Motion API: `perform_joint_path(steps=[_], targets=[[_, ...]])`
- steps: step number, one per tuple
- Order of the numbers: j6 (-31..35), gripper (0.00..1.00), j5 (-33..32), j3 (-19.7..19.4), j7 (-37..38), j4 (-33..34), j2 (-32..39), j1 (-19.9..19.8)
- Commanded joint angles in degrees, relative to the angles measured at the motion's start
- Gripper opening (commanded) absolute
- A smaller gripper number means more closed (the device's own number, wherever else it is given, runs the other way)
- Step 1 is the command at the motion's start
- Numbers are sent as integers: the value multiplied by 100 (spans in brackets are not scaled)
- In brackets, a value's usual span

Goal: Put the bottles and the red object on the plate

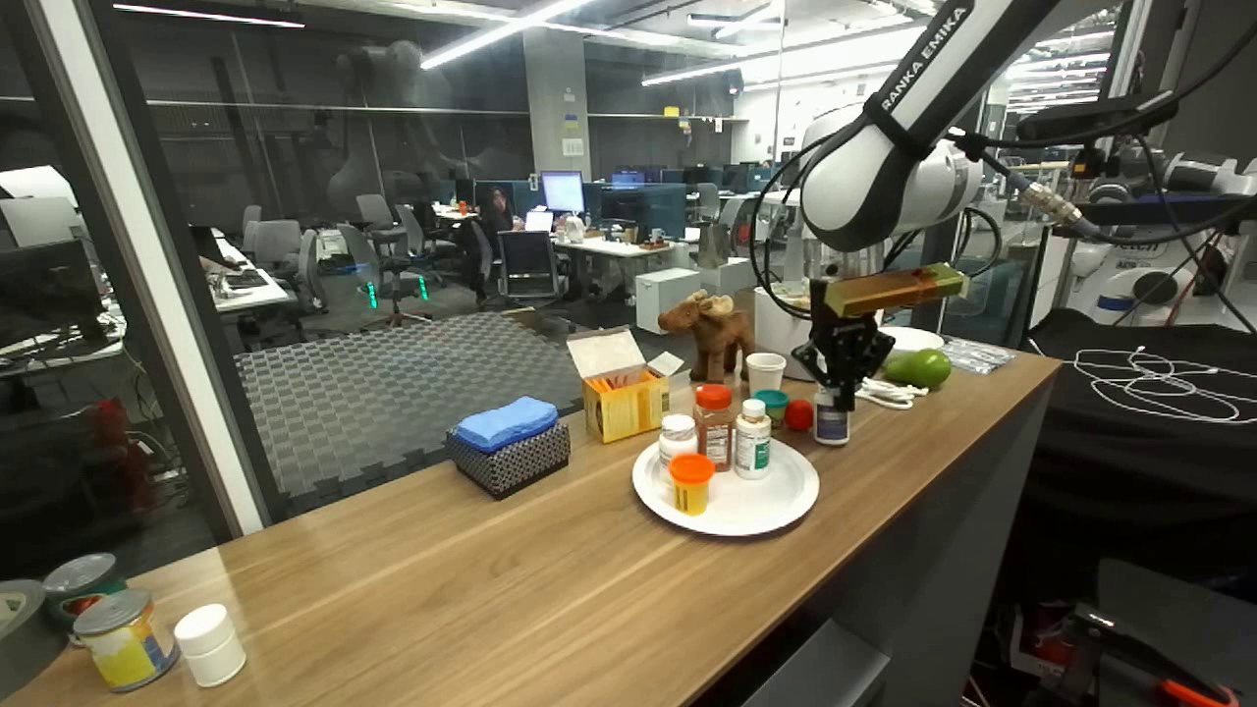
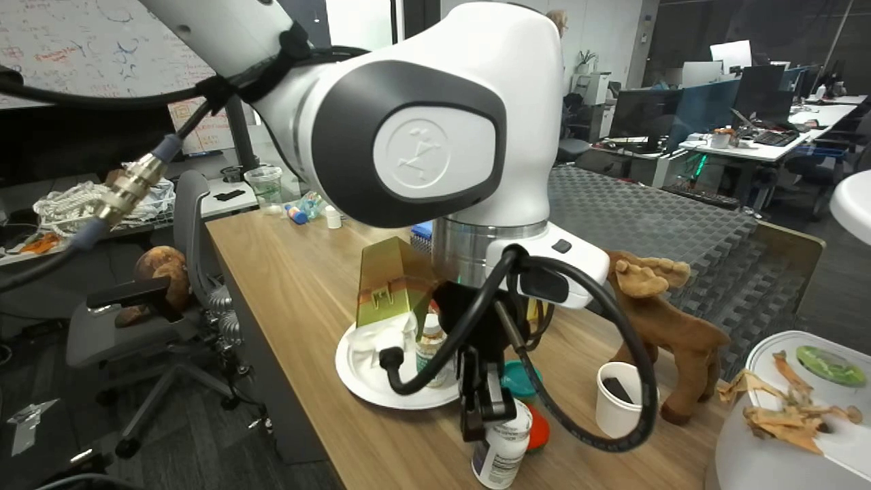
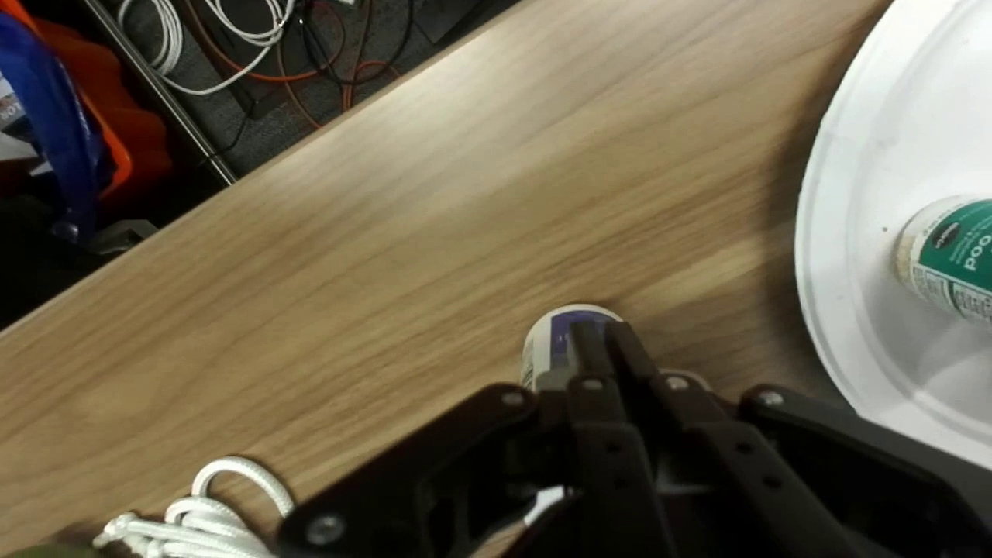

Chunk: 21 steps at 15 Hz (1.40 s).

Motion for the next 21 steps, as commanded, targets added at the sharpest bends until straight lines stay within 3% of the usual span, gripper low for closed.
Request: perform_joint_path(steps=[1,2,11,21], targets=[[15,32,-28,-70,-120,32,-74,44],[-30,33,-78,-74,-145,28,-91,57],[65,99,-216,-76,-245,160,-52,66],[72,100,168,-38,-359,491,225,-50]])
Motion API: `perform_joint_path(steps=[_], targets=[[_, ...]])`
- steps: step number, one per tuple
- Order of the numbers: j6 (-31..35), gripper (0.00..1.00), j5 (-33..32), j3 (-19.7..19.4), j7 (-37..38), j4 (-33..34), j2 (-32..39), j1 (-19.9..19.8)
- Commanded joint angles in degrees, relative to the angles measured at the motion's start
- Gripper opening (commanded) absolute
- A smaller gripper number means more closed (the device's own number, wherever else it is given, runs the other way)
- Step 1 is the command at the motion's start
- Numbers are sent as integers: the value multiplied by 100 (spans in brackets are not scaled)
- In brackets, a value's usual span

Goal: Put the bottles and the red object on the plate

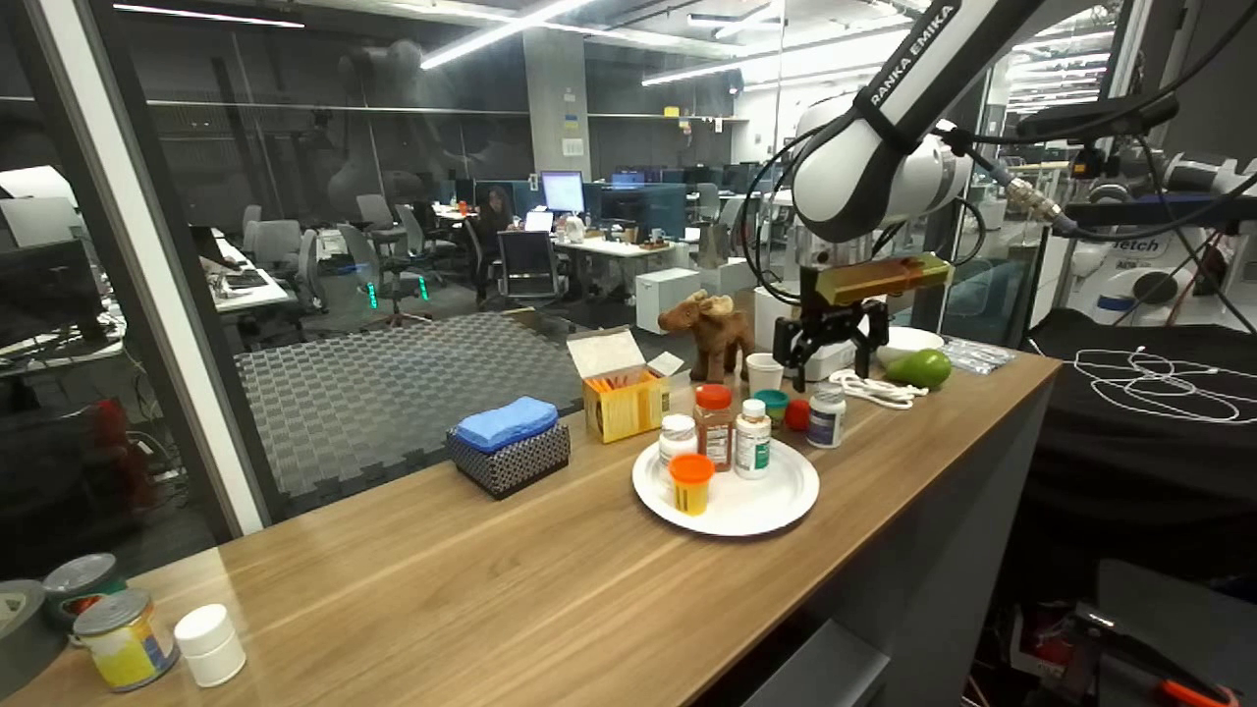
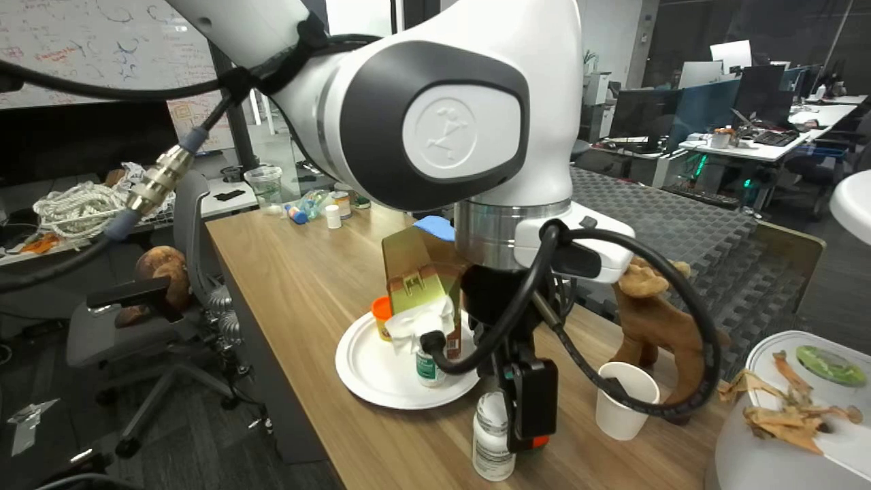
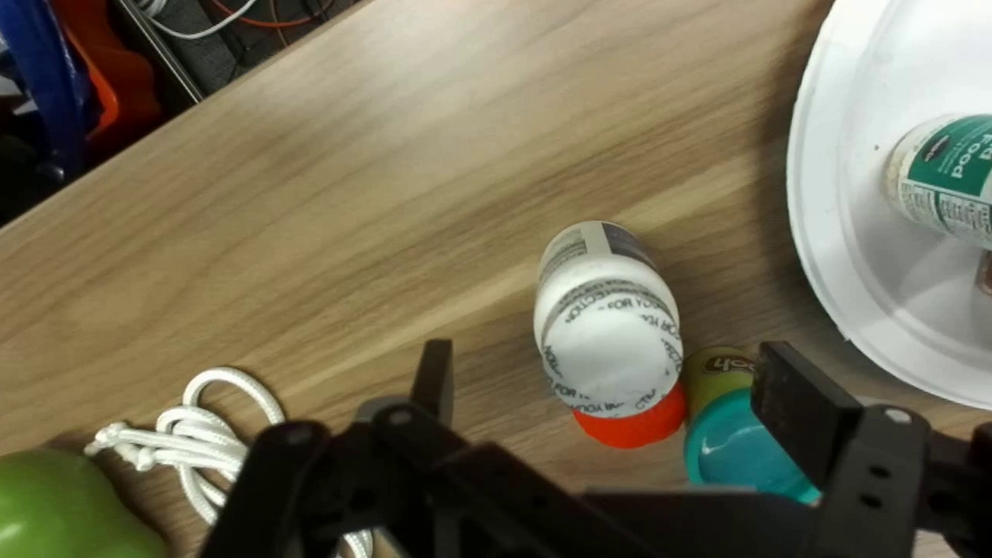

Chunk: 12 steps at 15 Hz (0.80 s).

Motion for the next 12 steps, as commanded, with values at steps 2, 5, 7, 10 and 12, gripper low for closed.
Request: perform_joint_path(steps=[2,5,7,10,12], targets=[[-33,99,230,-16,-154,162,134,-45],[-25,70,301,-16,-153,164,167,-67],[-33,55,348,-18,-142,155,150,-71],[-21,30,370,-31,-124,129,99,-67],[-25,20,375,-39,-108,104,34,-65]])
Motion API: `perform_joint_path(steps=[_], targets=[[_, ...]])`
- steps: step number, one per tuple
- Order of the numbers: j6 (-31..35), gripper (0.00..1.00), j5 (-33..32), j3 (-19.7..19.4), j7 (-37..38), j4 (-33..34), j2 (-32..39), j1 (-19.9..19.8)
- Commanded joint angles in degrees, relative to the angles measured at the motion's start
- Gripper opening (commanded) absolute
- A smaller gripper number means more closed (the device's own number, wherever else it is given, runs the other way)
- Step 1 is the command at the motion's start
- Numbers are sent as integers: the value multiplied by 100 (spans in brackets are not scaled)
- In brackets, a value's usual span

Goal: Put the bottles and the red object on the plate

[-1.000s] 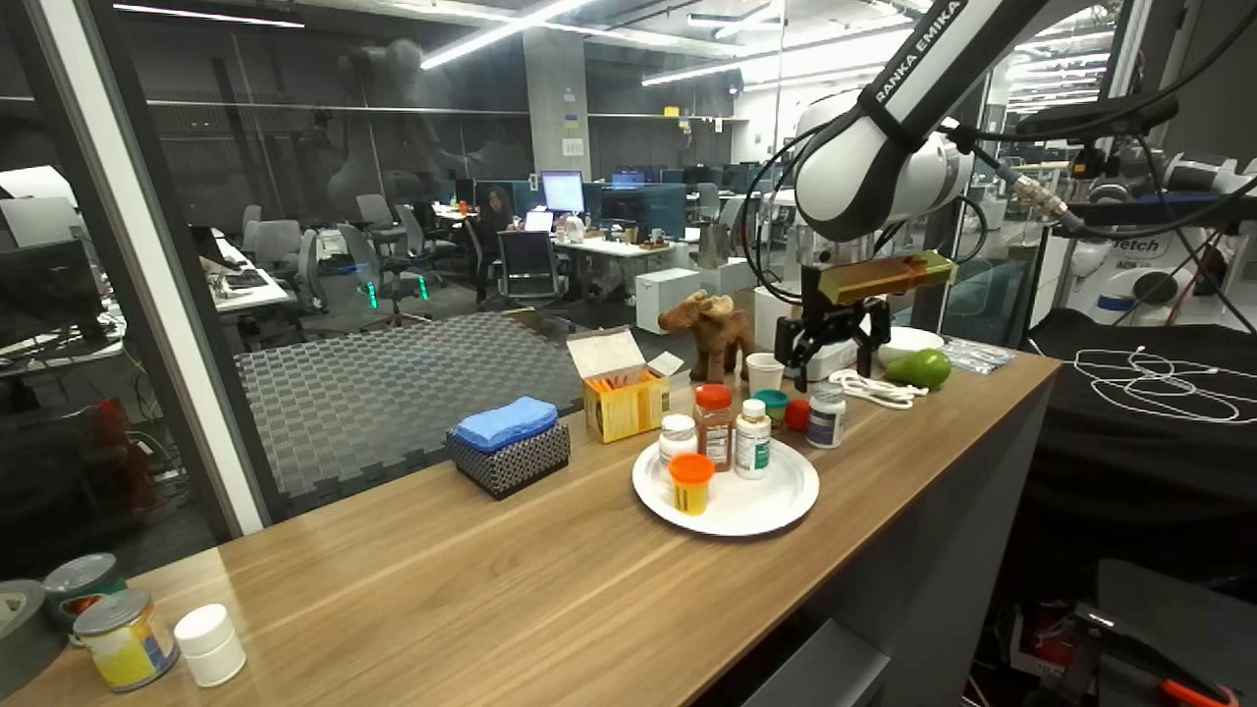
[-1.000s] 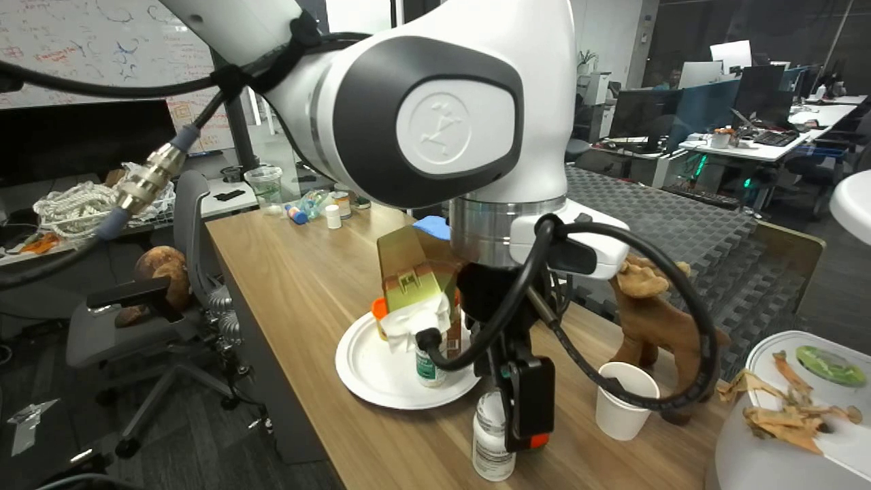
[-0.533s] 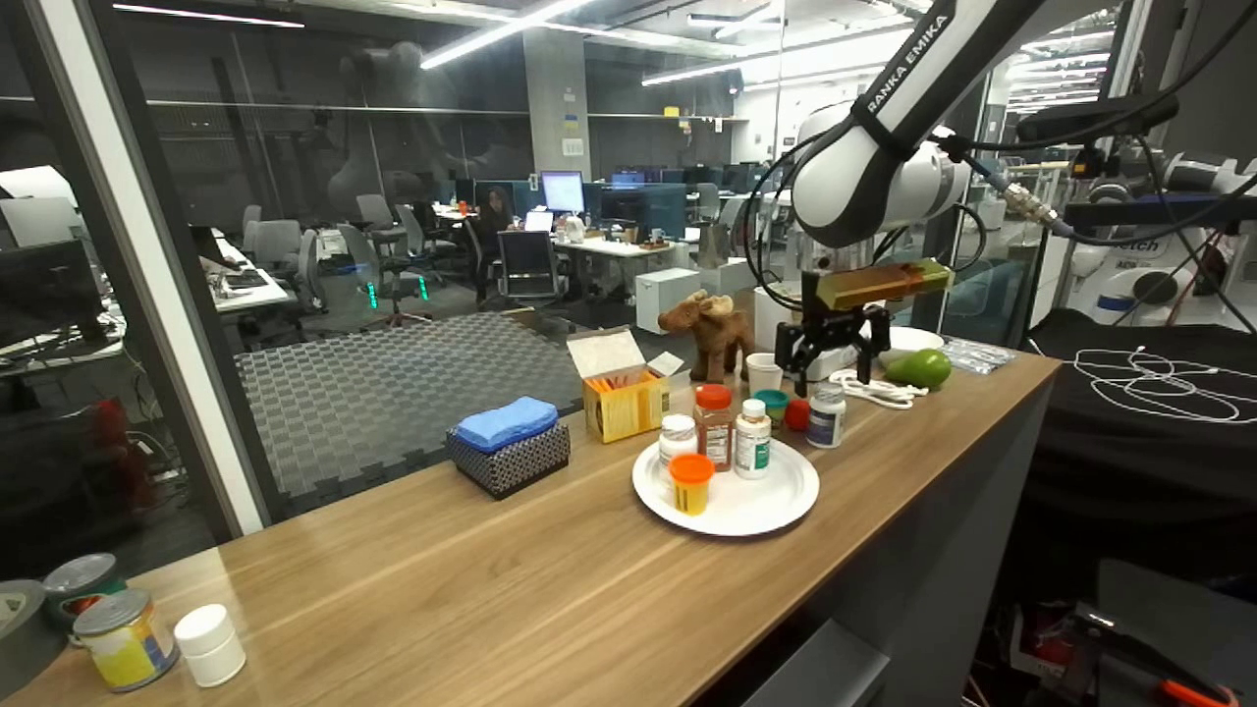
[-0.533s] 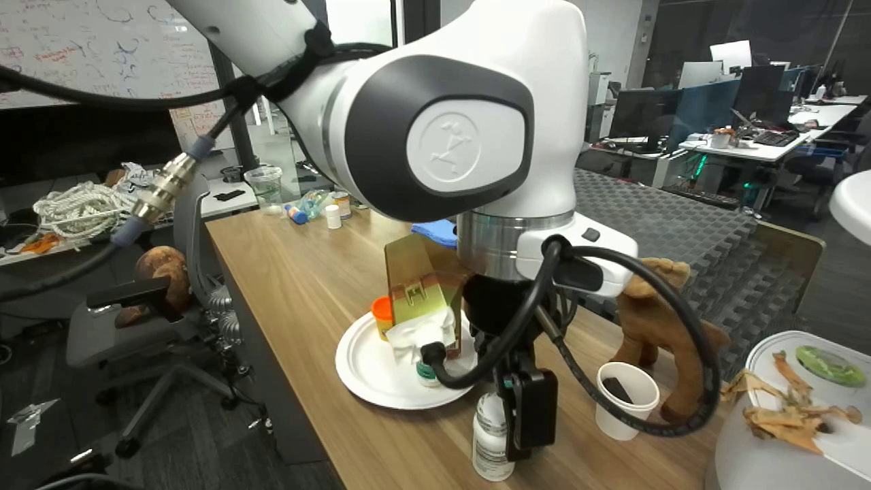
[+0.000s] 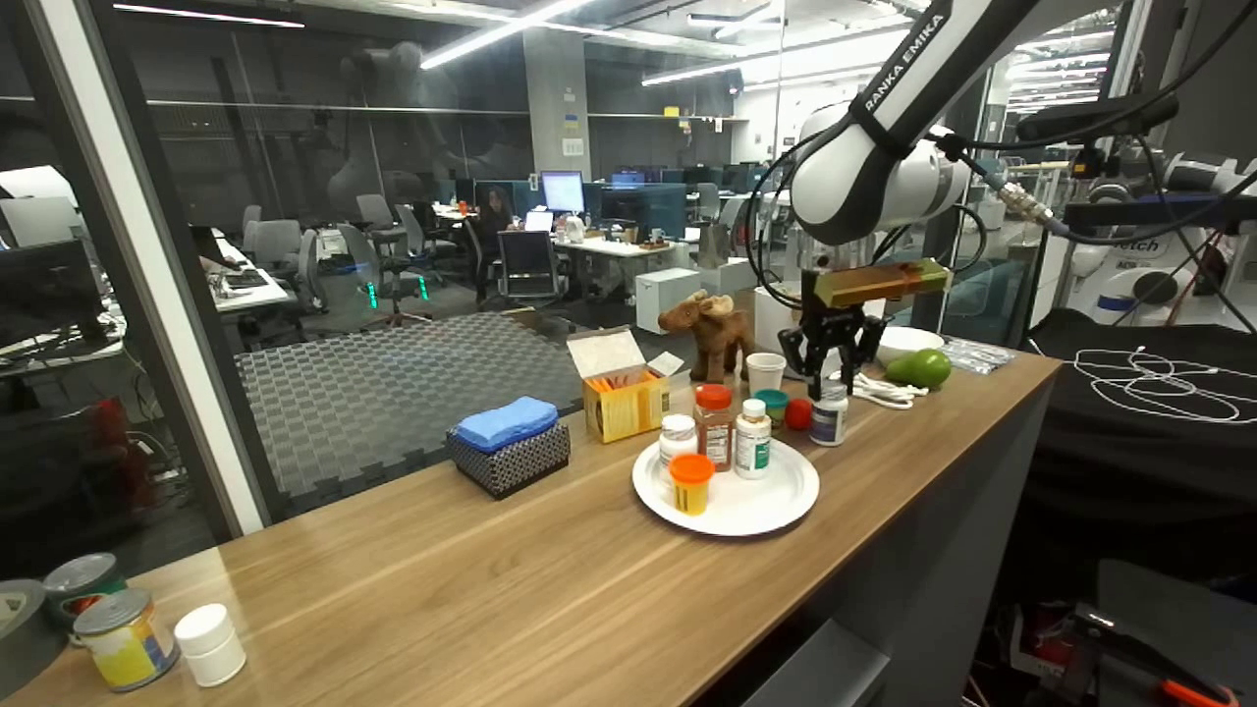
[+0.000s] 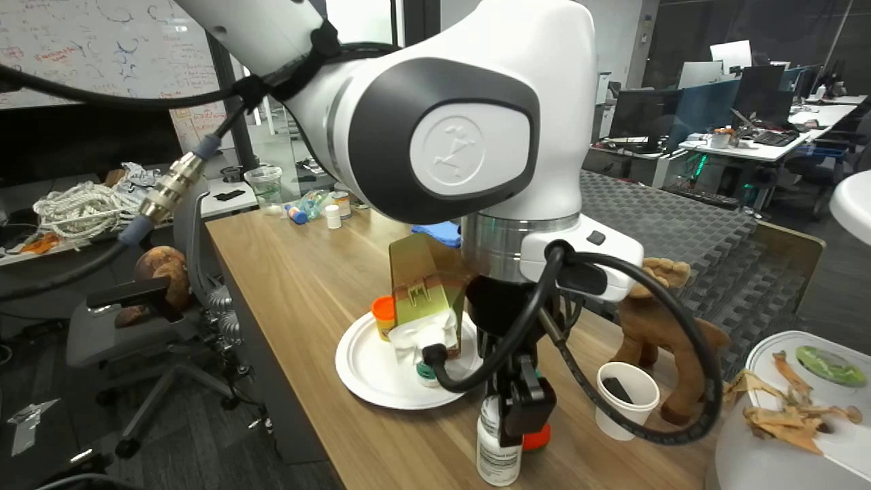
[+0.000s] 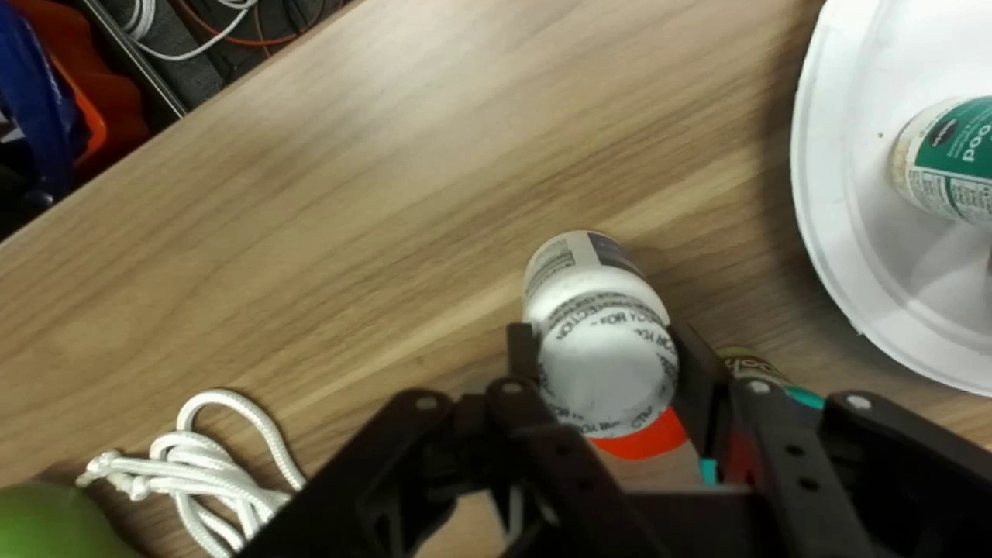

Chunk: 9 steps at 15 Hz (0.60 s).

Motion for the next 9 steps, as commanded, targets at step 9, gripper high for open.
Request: perform_joint_path(steps=[9], targets=[[-1193,20,-199,57,358,-468,-1340,335]])
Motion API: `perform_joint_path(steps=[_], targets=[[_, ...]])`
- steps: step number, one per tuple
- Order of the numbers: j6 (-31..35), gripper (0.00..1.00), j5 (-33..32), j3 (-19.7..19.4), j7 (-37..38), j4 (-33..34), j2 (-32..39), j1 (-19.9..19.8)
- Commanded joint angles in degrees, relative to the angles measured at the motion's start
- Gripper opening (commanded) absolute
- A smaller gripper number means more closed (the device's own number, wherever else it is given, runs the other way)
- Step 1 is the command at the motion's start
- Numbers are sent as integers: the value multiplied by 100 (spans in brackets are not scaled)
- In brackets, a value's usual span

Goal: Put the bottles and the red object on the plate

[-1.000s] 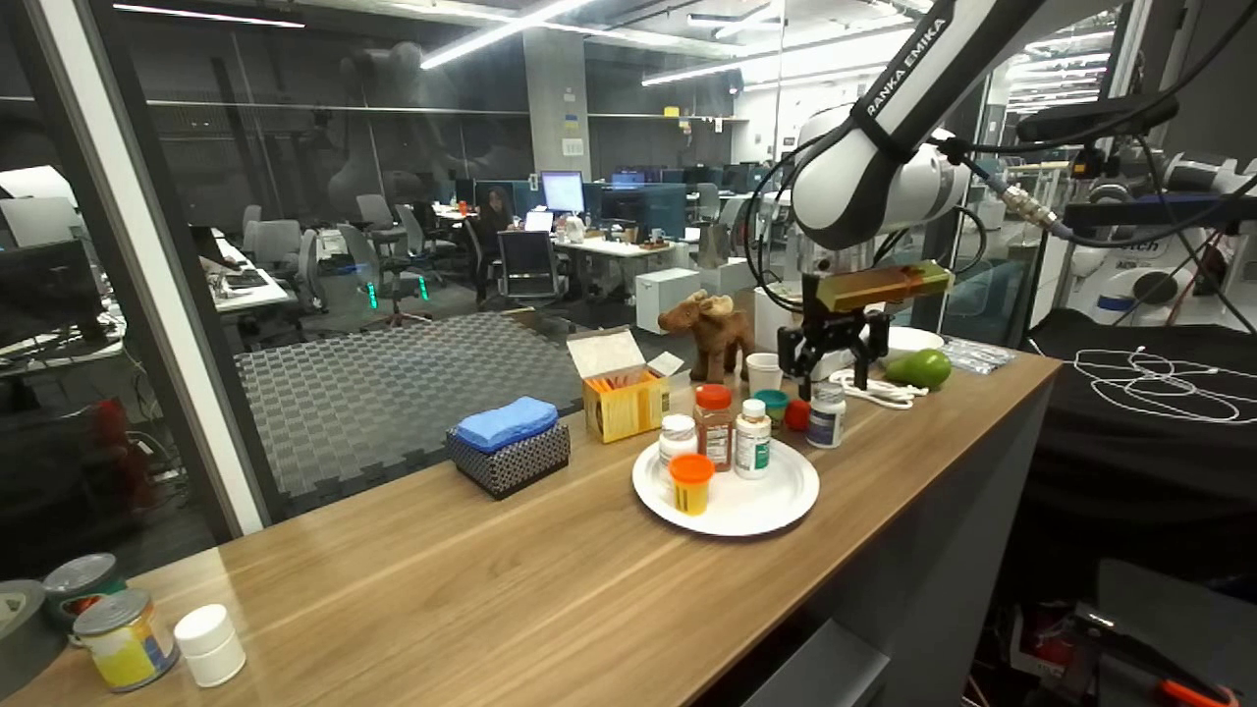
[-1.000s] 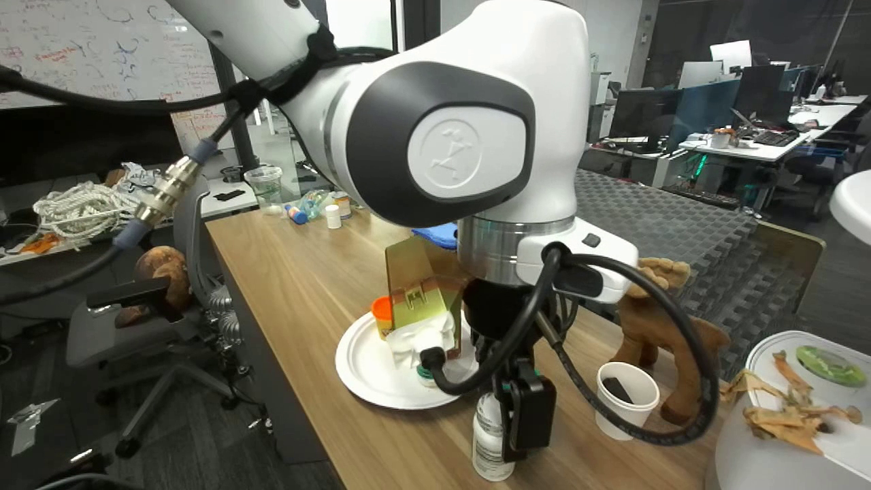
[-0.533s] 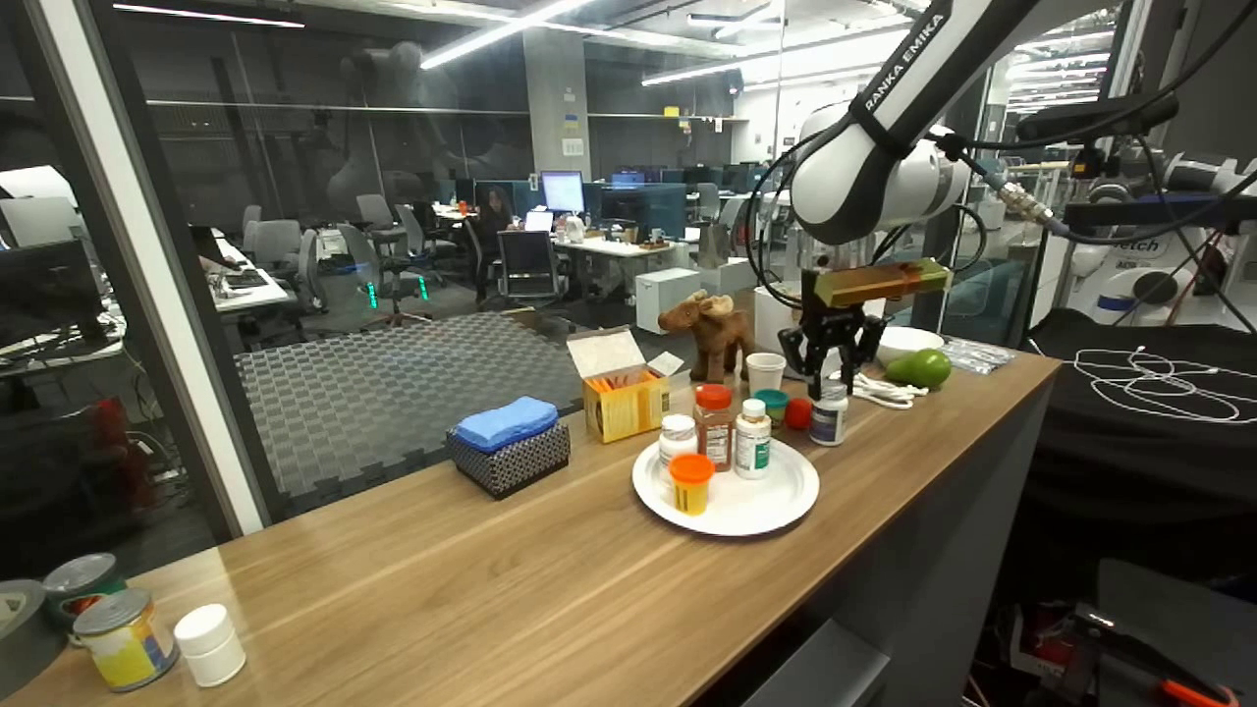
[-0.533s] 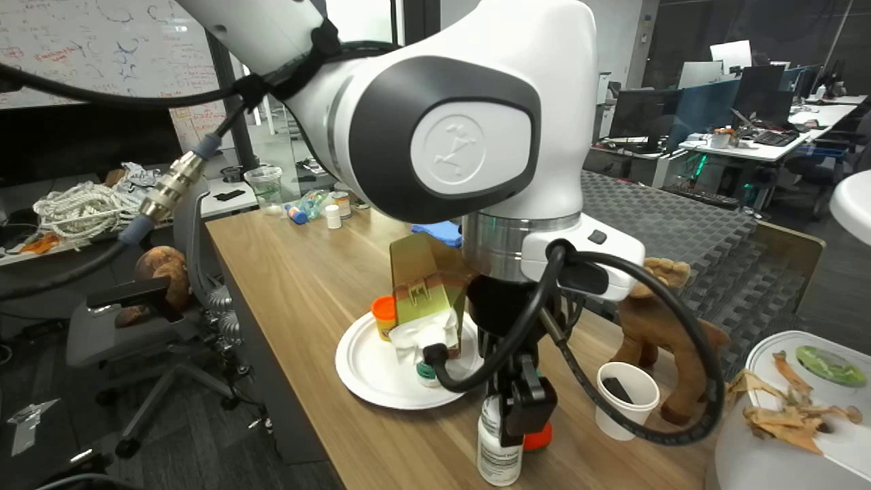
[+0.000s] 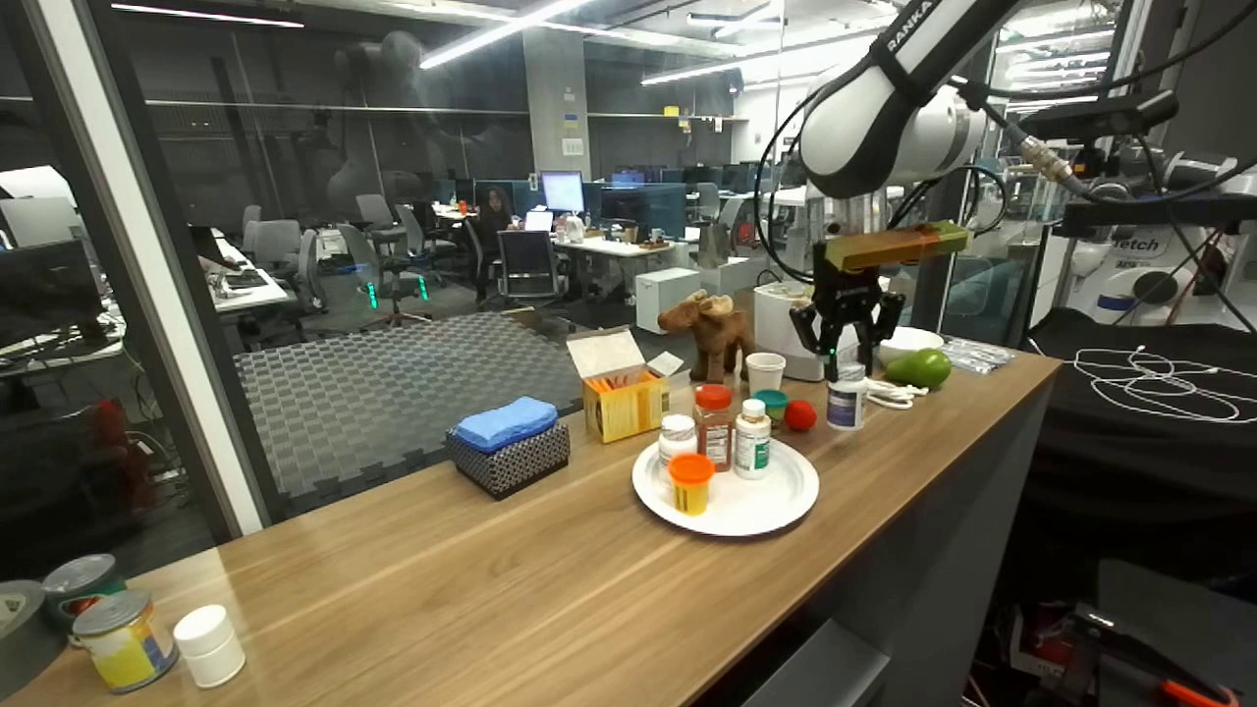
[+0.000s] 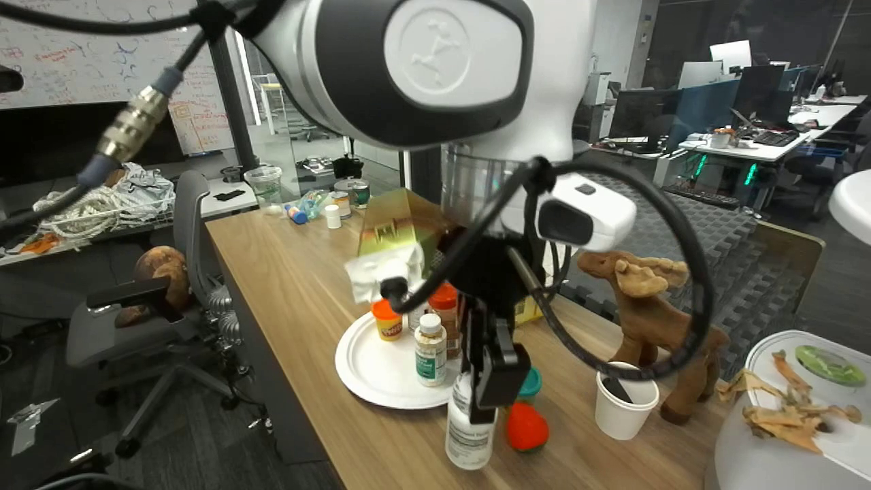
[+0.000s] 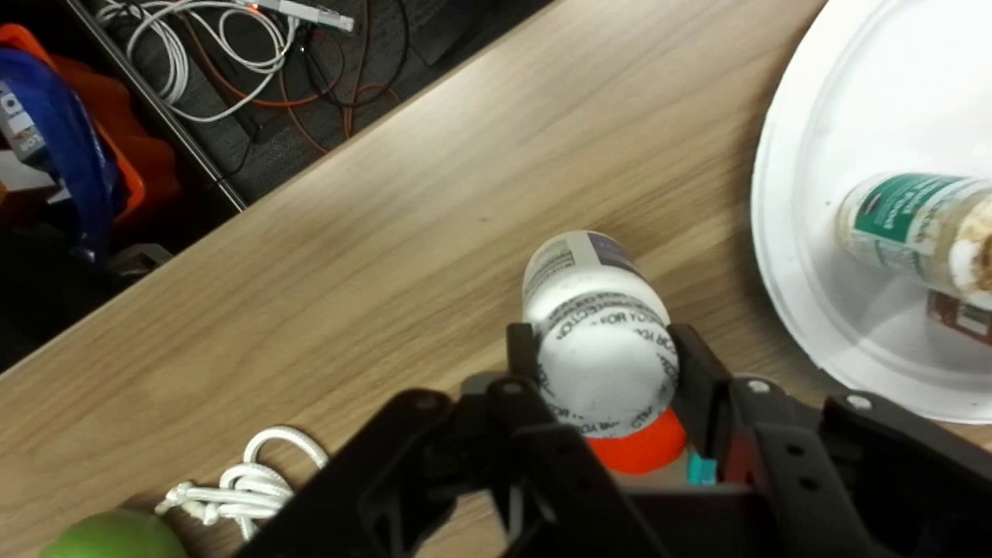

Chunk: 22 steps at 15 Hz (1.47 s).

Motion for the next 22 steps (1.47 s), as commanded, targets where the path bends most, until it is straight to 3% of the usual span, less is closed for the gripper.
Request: perform_joint_path(steps=[1,6,11,17,22], targets=[[-368,20,-152,191,158,-414,-863,274],[-492,20,119,738,-18,-675,-1028,599],[-99,20,76,1102,35,-804,-806,883],[960,20,-23,1141,176,-898,-545,997],[1454,20,-141,1068,294,-853,-265,1034]])
